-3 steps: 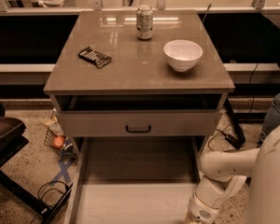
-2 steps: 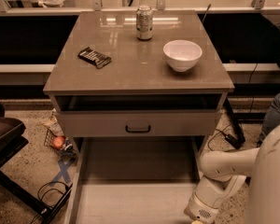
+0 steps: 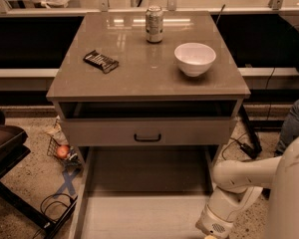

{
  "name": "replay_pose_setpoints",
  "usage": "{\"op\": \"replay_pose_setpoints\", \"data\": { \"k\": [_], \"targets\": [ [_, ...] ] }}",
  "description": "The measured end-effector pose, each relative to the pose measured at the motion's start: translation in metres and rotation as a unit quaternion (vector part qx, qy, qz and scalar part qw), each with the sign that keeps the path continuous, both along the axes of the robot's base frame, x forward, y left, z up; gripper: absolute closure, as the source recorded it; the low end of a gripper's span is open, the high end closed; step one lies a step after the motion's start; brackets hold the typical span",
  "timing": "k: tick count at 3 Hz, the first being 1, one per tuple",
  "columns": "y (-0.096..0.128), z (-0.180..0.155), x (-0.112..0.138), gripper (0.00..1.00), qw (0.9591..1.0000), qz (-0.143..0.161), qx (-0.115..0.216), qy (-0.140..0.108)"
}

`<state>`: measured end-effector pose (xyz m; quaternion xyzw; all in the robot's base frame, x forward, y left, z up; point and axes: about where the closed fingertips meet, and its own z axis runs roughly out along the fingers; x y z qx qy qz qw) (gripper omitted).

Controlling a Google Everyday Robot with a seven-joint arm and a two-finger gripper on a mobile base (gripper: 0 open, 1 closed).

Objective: Open middle drawer

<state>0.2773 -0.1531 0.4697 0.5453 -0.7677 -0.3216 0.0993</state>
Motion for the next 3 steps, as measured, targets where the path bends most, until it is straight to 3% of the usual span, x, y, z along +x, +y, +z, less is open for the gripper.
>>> {"op": "replay_pose_setpoints", "data": {
  "k": [1,2,3],
  "targets": [
    [0.011,0.025,0.007,0.0,0.9985,0.04,-0.032,-0.021],
    [0.023,0.069,0.038,0.0,0.9911,0.086,-0.062,-0.08],
    [0.025,0.116,0.076,0.0,0.9775,0.119,-0.078,-0.155]
  ]
}}
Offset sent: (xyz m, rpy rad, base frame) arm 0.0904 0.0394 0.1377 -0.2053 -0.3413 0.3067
